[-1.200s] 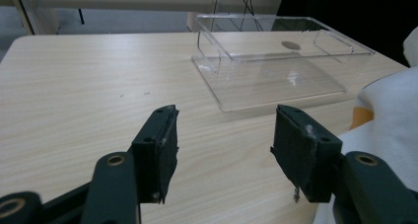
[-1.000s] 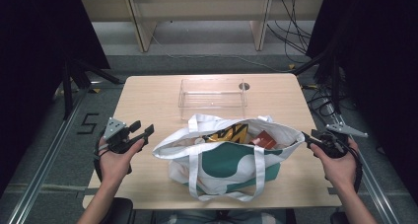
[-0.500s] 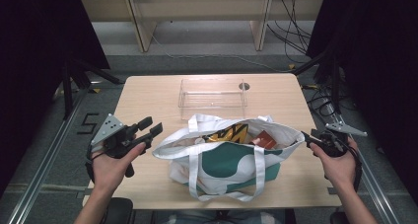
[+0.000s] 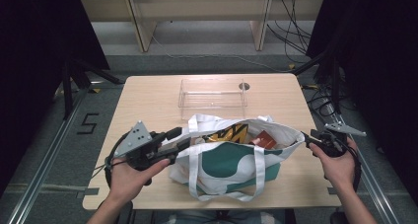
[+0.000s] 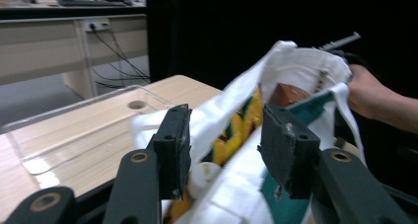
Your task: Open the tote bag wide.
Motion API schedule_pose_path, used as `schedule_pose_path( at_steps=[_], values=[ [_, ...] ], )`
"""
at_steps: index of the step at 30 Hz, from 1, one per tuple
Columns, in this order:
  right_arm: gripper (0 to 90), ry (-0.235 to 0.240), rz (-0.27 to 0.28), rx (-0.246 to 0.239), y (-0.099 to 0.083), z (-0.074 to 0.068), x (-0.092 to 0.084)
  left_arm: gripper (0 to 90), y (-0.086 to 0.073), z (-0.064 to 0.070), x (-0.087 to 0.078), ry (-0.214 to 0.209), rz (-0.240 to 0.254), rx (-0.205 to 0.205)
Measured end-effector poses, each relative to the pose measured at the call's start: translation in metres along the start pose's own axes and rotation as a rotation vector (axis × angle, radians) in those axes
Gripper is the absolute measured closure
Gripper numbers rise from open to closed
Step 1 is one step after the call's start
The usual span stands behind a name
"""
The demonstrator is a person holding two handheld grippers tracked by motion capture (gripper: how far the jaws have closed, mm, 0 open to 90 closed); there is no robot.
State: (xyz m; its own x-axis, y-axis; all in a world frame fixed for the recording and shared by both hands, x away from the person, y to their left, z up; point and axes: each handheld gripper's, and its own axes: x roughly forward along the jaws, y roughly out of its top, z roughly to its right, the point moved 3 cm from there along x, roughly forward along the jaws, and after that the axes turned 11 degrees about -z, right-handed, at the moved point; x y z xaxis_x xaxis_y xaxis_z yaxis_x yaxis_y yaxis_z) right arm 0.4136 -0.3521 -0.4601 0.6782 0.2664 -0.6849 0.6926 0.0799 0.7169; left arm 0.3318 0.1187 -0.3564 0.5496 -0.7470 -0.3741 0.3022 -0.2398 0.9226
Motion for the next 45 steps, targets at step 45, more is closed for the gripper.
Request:
schedule_pose_path(
  at_steps=[45],
  values=[
    [52.1,0.026,-0.014,0.029,-0.003,0.0,0.004,75.1,-0.002,0.029,0.092,-0.011,-0.308,0.354]
  ],
)
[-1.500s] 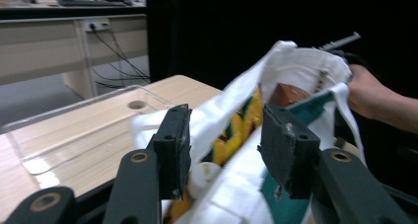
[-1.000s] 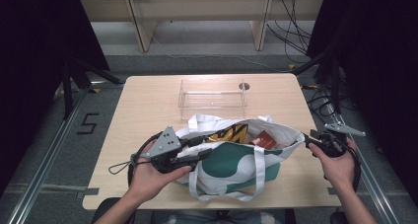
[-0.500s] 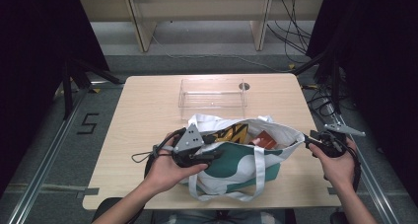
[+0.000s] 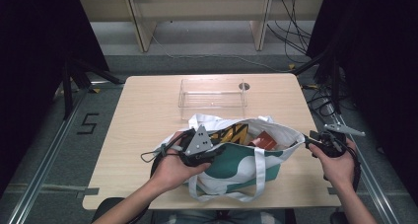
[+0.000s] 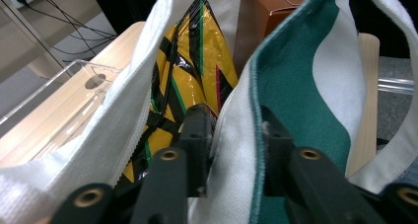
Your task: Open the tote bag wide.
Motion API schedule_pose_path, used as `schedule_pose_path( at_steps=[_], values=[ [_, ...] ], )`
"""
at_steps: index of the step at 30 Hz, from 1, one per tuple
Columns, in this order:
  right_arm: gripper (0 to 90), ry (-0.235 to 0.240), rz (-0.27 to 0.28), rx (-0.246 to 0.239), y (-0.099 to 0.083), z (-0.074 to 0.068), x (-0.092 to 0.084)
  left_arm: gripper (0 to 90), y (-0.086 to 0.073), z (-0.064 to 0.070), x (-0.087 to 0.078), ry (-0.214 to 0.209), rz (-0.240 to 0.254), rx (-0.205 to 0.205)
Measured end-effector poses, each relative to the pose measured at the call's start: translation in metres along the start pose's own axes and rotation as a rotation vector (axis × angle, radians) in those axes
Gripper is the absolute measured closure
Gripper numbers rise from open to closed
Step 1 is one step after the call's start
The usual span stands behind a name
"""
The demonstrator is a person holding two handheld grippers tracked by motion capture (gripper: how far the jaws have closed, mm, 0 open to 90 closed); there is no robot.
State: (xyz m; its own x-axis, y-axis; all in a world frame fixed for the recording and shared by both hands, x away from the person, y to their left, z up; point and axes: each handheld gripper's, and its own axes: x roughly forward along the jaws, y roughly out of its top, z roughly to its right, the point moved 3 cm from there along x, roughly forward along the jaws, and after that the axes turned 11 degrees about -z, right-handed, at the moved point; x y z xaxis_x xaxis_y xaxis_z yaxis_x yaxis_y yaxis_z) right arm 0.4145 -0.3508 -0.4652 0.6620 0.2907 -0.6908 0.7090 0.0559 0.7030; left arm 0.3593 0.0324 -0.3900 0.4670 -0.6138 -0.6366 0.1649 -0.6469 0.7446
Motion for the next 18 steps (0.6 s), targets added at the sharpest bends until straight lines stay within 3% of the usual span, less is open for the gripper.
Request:
schedule_pose_path(
  at_steps=[1,2,3,8,10,13,14,16,17,18],
  values=[
    [52.1,0.0,0.0,0.0,0.0,0.0,0.0,75.1,0.0,0.001,0.0,0.002,0.001,0.003],
    [52.1,0.009,0.001,-0.031,0.001,0.003,0.0,79.3,0.0,0.0,-0.001,0.003,-0.016,0.027],
    [52.1,-0.004,-0.004,-0.038,0.0,0.004,0.001,81.2,0.0,0.002,0.0,0.004,-0.004,0.011],
    [52.1,0.006,0.006,-0.036,0.001,0.003,0.001,85.0,0.001,0.005,-0.005,-0.005,-0.005,0.027],
    [52.1,0.003,0.001,-0.037,0.001,0.003,0.001,85.4,0.002,0.007,-0.008,-0.019,0.008,0.02],
    [52.1,-0.006,0.0,-0.021,0.0,0.002,0.001,85.5,0.004,0.011,-0.013,-0.053,-0.008,0.051],
    [52.1,-0.005,0.001,-0.042,0.001,0.004,0.001,85.4,0.004,0.014,-0.014,-0.068,-0.005,0.025],
    [52.1,-0.011,-0.018,-0.001,0.0,0.001,0.0,85.4,0.004,0.015,-0.014,-0.085,-0.014,0.041],
    [52.1,-0.011,-0.018,-0.001,0.0,0.001,0.0,85.4,0.003,0.018,-0.013,-0.1,-0.022,0.023],
    [52.0,-0.006,-0.002,-0.021,0.0,0.002,0.001,85.4,0.002,0.018,-0.013,-0.11,-0.027,0.039]
  ],
)
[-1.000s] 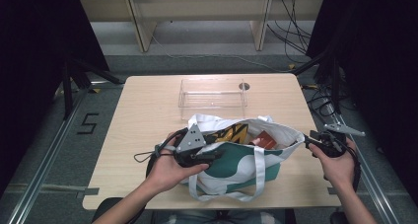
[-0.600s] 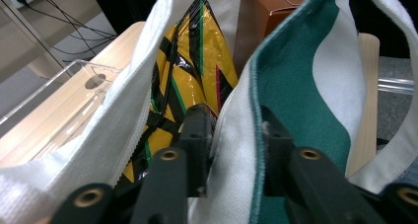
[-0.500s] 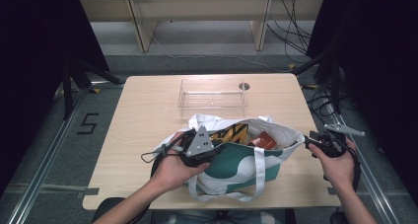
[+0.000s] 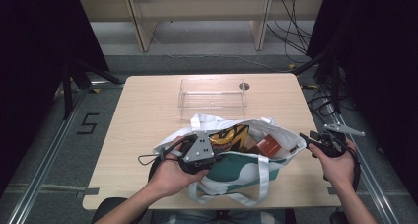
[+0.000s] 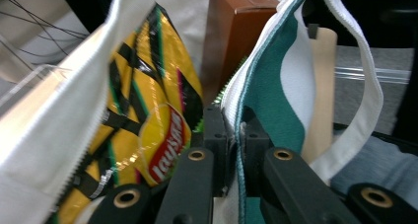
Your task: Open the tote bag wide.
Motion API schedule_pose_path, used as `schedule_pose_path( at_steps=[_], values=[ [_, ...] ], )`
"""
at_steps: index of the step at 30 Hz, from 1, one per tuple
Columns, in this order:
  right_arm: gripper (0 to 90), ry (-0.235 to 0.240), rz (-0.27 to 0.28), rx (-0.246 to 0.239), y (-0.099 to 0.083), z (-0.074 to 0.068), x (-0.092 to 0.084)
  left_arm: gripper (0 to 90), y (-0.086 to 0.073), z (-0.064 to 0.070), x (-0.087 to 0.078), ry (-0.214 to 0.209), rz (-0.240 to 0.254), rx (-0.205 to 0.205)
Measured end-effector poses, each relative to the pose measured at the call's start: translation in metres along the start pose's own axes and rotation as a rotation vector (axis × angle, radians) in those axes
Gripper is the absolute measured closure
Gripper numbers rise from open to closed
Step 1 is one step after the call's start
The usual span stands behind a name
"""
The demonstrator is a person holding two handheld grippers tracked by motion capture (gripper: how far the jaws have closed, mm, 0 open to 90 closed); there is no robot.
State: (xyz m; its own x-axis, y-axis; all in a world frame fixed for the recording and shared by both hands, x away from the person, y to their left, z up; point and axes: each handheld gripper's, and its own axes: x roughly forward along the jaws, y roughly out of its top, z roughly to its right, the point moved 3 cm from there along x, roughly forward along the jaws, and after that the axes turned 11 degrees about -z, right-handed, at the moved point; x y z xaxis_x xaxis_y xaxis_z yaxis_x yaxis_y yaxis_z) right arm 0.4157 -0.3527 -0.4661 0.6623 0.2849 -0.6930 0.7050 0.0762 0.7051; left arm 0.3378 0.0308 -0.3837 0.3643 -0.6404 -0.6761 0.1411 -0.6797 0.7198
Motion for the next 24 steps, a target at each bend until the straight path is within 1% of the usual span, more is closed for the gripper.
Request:
schedule_pose_path(
  at_steps=[1,2,3,4,5,6,7,9,10,11,12,13,14,15,16,17,18,19,20,21,23,24],
  values=[
    [52.0,0.0,0.0,0.0,0.0,0.0,0.0,85.4,-0.001,0.002,0.001,-0.006,-0.004,-0.019],
    [52.0,-0.001,0.001,-0.007,0.0,0.001,0.0,85.4,-0.001,0.003,0.002,-0.02,-0.007,-0.009],
    [52.0,-0.001,0.001,-0.007,0.0,0.001,0.0,85.4,-0.002,0.004,0.002,-0.021,-0.01,-0.004],
    [52.0,0.0,0.001,-0.022,0.0,0.002,0.0,85.4,-0.002,0.005,0.003,-0.027,-0.007,-0.015],
    [52.0,0.001,-0.001,-0.022,0.0,0.002,0.0,85.4,-0.003,0.006,0.003,-0.035,-0.024,0.001],
    [52.0,-0.006,-0.011,-0.002,0.0,0.001,-0.001,85.3,-0.003,0.006,0.003,-0.039,-0.023,0.012],
    [52.0,-0.006,-0.011,-0.002,0.0,0.001,-0.001,85.3,-0.004,0.008,0.003,-0.043,-0.027,0.003],
    [51.8,-0.007,-0.011,-0.01,0.0,0.001,-0.001,85.3,-0.007,0.009,0.005,-0.05,-0.033,0.017],
    [51.8,-0.006,-0.011,-0.01,0.0,0.001,-0.001,85.4,-0.009,0.011,0.006,-0.06,-0.039,0.007],
    [51.8,0.0,-0.011,0.022,-0.001,-0.001,0.0,85.4,-0.011,0.012,0.008,-0.062,-0.043,0.006],
    [51.8,0.0,-0.011,0.022,-0.001,-0.001,0.0,85.4,-0.012,0.013,0.01,-0.067,-0.048,0.011],
    [51.8,-0.001,-0.024,0.03,-0.001,-0.002,-0.001,85.4,-0.014,0.014,0.013,-0.074,-0.057,0.009],
    [51.8,-0.006,-0.008,-0.011,0.0,0.001,0.0,85.5,-0.016,0.015,0.015,-0.081,-0.062,0.006],
    [51.8,0.009,-0.012,0.033,-0.001,-0.003,0.0,85.5,-0.018,0.015,0.017,-0.083,-0.076,0.01],
    [51.8,0.009,-0.012,0.033,-0.001,-0.003,0.0,85.5,-0.019,0.017,0.02,-0.084,-0.074,0.007],
    [51.8,-0.001,-0.01,-0.007,0.0,0.0,-0.001,85.6,-0.02,0.018,0.021,-0.085,-0.084,0.01],
    [51.8,-0.003,-0.009,-0.006,0.0,0.0,-0.001,85.6,-0.022,0.017,0.023,-0.078,-0.098,0.025],
    [51.8,-0.008,-0.01,-0.01,0.0,0.001,0.0,85.7,-0.023,0.019,0.026,-0.077,-0.095,0.012],
    [51.8,-0.002,-0.012,0.022,-0.001,-0.002,0.0,85.7,-0.024,0.017,0.028,-0.075,-0.115,0.036],
    [51.8,-0.005,-0.01,0.005,0.0,0.0,0.0,85.7,-0.026,0.018,0.031,-0.074,-0.123,0.029],
    [51.8,-0.001,-0.009,0.001,0.0,0.0,0.0,85.8,-0.031,0.018,0.039,-0.072,-0.146,0.026],
    [51.8,0.01,-0.014,0.035,-0.001,-0.003,-0.001,85.8,-0.034,0.019,0.043,-0.077,-0.162,0.028]
  ],
)
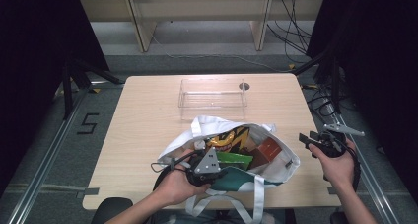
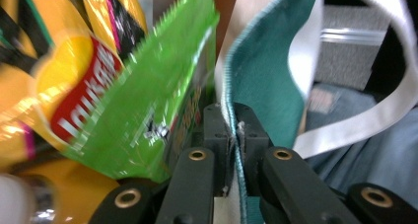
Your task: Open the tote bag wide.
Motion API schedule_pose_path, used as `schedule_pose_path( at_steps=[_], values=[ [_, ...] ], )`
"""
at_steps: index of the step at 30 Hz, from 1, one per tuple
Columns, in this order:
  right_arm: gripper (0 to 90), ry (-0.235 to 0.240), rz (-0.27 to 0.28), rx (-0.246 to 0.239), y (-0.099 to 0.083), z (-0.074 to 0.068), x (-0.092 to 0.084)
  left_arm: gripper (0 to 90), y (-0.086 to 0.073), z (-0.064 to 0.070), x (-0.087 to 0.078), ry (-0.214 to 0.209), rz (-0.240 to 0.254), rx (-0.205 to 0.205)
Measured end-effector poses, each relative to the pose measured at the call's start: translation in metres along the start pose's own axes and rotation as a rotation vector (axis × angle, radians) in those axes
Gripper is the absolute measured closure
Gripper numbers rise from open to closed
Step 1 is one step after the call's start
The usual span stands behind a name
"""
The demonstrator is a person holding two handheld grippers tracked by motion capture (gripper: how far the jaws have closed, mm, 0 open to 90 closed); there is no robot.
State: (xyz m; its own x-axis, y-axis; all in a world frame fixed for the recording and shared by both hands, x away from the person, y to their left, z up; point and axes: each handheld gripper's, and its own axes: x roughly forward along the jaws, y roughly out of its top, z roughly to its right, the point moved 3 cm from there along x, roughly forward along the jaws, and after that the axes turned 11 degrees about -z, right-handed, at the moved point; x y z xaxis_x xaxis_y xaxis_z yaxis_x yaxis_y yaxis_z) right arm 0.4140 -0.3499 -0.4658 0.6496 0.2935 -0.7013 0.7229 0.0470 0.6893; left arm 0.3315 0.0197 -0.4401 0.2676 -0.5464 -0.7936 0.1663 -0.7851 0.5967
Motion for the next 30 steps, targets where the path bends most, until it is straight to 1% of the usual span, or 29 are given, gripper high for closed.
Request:
schedule_pose_path(
  at_steps=[1,2,3,5,6,7,8,10,11,12,13,14,15,18,19,20,21,22,23,24,25,26,27,28,29,30],
  values=[
    [51.8,-0.016,0.007,-0.035,0.001,0.003,0.0,85.9,-0.003,0.0,0.006,-0.01,-0.017,-0.008],
    [51.8,-0.016,0.007,-0.035,0.001,0.003,0.0,85.9,-0.005,0.0,0.01,-0.014,-0.03,-0.005],
    [51.8,-0.018,0.007,-0.037,0.001,0.003,0.0,85.9,-0.007,-0.002,0.012,-0.019,-0.061,0.014],
    [51.8,-0.019,0.006,-0.038,0.001,0.004,0.0,85.9,-0.01,-0.002,0.019,-0.029,-0.081,0.016],
    [51.8,-0.019,0.006,-0.038,0.001,0.004,0.0,85.9,-0.012,-0.002,0.022,-0.029,-0.08,0.007],
    [51.7,-0.002,0.001,-0.002,0.0,0.0,0.0,85.9,-0.012,-0.001,0.024,-0.031,-0.08,-0.001],
    [51.7,-0.007,0.001,-0.011,0.0,0.001,0.0,86.0,-0.013,-0.001,0.026,-0.032,-0.089,0.002],
    [51.7,-0.004,0.004,-0.01,0.0,0.001,0.001,85.9,-0.015,0.001,0.032,-0.036,-0.105,0.009],
    [51.7,-0.01,-0.006,-0.009,0.0,0.001,0.0,85.9,-0.016,0.002,0.036,-0.05,-0.109,0.013],
    [51.7,-0.008,-0.007,-0.01,0.0,0.001,0.0,85.8,-0.017,0.003,0.038,-0.052,-0.123,0.01],
    [51.7,-0.008,-0.007,-0.01,0.0,0.001,0.0,85.8,-0.018,0.004,0.041,-0.045,-0.12,0.004],
    [51.8,-0.012,-0.006,-0.016,0.0,0.001,0.0,85.8,-0.019,0.004,0.043,-0.042,-0.132,0.014],
    [51.8,-0.012,-0.006,-0.016,0.0,0.001,0.0,85.8,-0.019,0.005,0.046,-0.036,-0.118,-0.006],
    [51.8,-0.01,0.005,-0.016,0.001,0.0,0.001,85.7,-0.019,0.005,0.048,-0.036,-0.122,-0.011],
    [51.9,-0.002,-0.002,-0.013,0.001,0.0,0.0,85.6,-0.019,0.004,0.049,-0.033,-0.123,-0.013],
    [51.9,0.001,-0.003,-0.011,0.001,-0.001,0.0,85.6,-0.019,0.004,0.05,-0.032,-0.129,-0.008],
    [51.9,0.001,-0.003,-0.011,0.001,-0.001,0.0,85.6,-0.02,0.002,0.05,-0.035,-0.149,0.016],
    [52.0,-0.007,0.003,-0.024,0.001,0.0,0.0,85.5,-0.02,0.002,0.05,-0.034,-0.147,0.018],
    [52.1,-0.002,0.018,-0.065,0.003,0.002,0.0,85.2,-0.02,0.003,0.049,-0.032,-0.141,0.013],
    [52.4,0.011,0.016,-0.024,0.003,-0.003,-0.003,84.2,-0.02,0.005,0.048,-0.032,-0.12,-0.02],
    [53.4,0.003,0.023,-0.023,0.004,-0.005,-0.005,81.2,-0.019,0.004,0.046,-0.028,-0.11,-0.01],
    [54.1,0.009,0.039,-0.043,0.006,-0.006,-0.008,77.6,-0.019,0.004,0.043,-0.035,-0.106,-0.028],
    [56.6,0.025,0.052,-0.064,0.01,-0.01,-0.015,72.0,-0.02,0.003,0.038,-0.037,-0.107,-0.017],
    [56.6,0.025,0.052,-0.064,0.01,-0.01,-0.015,72.0,-0.02,0.003,0.033,-0.044,-0.1,-0.019],
    [58.2,0.034,0.06,-0.079,0.012,-0.013,-0.019,68.2,-0.02,0.004,0.028,-0.047,-0.079,-0.03],
    [60.2,0.057,0.078,-0.093,0.016,-0.02,-0.028,60.3,-0.02,0.007,0.023,-0.057,-0.026,-0.075]
  ],
)
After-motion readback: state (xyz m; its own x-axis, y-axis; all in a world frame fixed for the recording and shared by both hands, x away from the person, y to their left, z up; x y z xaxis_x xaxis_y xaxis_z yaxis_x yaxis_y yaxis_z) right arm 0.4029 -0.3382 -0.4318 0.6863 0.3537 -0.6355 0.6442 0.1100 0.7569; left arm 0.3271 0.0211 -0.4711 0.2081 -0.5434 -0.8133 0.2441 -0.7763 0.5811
